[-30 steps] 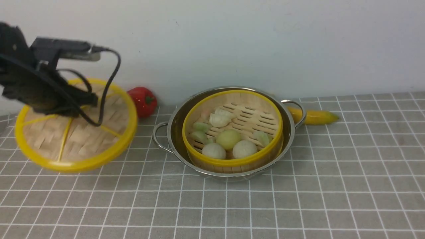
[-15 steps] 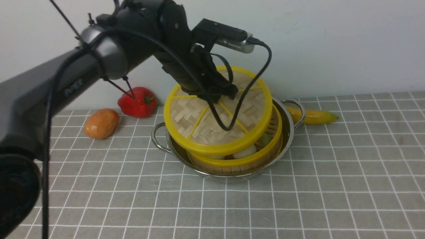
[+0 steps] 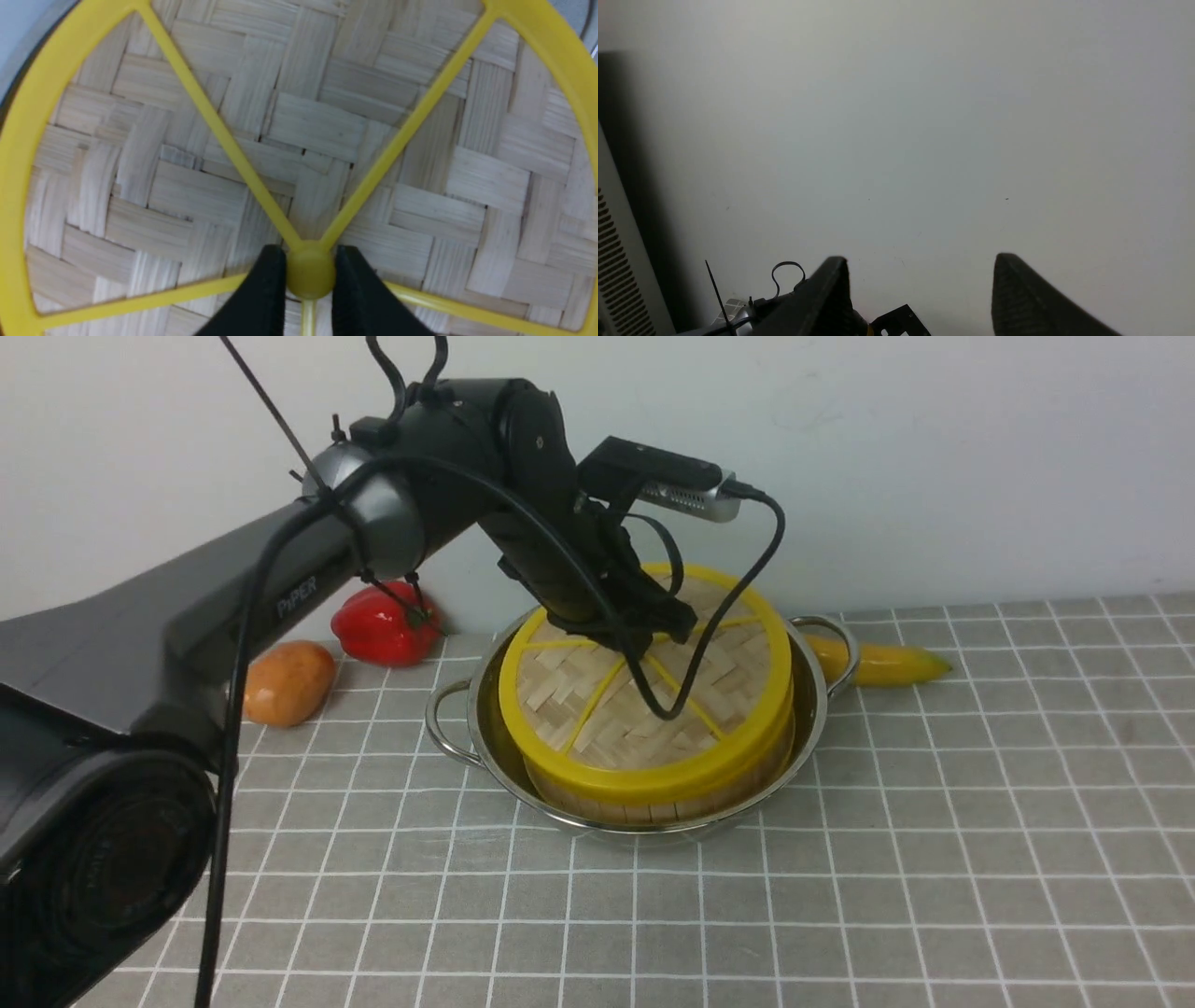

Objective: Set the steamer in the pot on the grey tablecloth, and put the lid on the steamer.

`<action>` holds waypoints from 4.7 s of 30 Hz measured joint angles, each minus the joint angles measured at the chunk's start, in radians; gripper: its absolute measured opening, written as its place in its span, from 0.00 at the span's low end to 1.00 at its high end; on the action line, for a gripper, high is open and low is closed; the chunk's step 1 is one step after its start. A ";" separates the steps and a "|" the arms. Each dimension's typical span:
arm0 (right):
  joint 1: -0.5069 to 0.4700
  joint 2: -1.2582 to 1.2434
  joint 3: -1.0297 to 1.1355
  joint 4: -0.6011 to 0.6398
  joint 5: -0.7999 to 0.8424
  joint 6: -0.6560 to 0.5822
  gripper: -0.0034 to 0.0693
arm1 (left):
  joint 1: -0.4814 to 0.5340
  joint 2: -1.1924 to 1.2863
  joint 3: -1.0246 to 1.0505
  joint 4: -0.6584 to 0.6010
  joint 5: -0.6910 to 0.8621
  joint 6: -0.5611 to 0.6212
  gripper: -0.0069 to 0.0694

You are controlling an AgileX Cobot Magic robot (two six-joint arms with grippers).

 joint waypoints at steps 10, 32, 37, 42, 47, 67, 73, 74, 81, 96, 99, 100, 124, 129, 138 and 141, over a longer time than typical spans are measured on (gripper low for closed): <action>0.000 0.000 0.000 0.000 0.000 0.022 0.61 | 0.000 0.009 -0.001 -0.005 -0.030 0.002 0.24; 0.000 0.000 0.001 0.000 0.000 0.022 0.61 | 0.000 0.028 -0.003 -0.008 -0.052 0.007 0.24; 0.000 0.000 0.001 0.000 0.000 0.022 0.61 | 0.000 0.028 -0.003 -0.008 -0.054 0.007 0.25; 0.000 0.000 0.001 0.000 0.000 0.022 0.61 | 0.000 0.029 -0.027 -0.007 -0.058 0.013 0.44; 0.000 0.000 0.001 0.000 0.000 0.022 0.61 | 0.000 0.021 -0.113 0.000 -0.020 0.015 0.73; 0.000 -0.252 0.539 -0.356 -0.004 -0.100 0.42 | 0.004 -0.522 -0.239 0.142 0.242 -0.008 0.10; 0.000 -0.474 0.926 -0.436 -0.035 0.016 0.28 | 0.005 -0.692 0.066 0.150 0.243 -0.009 0.06; 0.000 -0.489 0.950 -0.440 -0.043 0.023 0.27 | 0.005 -0.705 0.079 0.150 0.243 -0.009 0.06; 0.000 -0.688 1.268 -0.440 -0.181 0.088 0.23 | 0.005 -0.995 0.637 0.134 0.075 -0.018 0.06; 0.000 -0.710 1.322 -0.351 -0.213 0.105 0.24 | 0.005 -1.442 1.103 0.129 -0.161 -0.213 0.06; 0.000 -0.710 1.322 -0.328 -0.214 0.106 0.26 | 0.005 -1.486 1.103 0.129 -0.167 -0.213 0.07; 0.000 -0.710 1.322 -0.325 -0.214 0.106 0.26 | 0.005 -1.489 1.103 0.129 -0.166 -0.213 0.07; 0.000 -0.710 1.322 -0.254 -0.216 0.107 0.33 | 0.492 -1.840 1.662 0.325 -0.564 -0.291 0.12; 0.000 -0.710 1.322 -0.254 -0.216 0.107 0.35 | 0.536 -2.036 1.835 0.325 -0.645 -0.309 0.12; 0.000 -0.710 1.322 -0.254 -0.216 0.108 0.38 | 0.537 -2.154 1.953 0.325 -0.739 -0.312 0.15; 0.000 -0.710 1.322 -0.253 -0.216 0.108 0.38 | 0.540 -2.154 1.953 0.331 -0.746 -0.312 0.16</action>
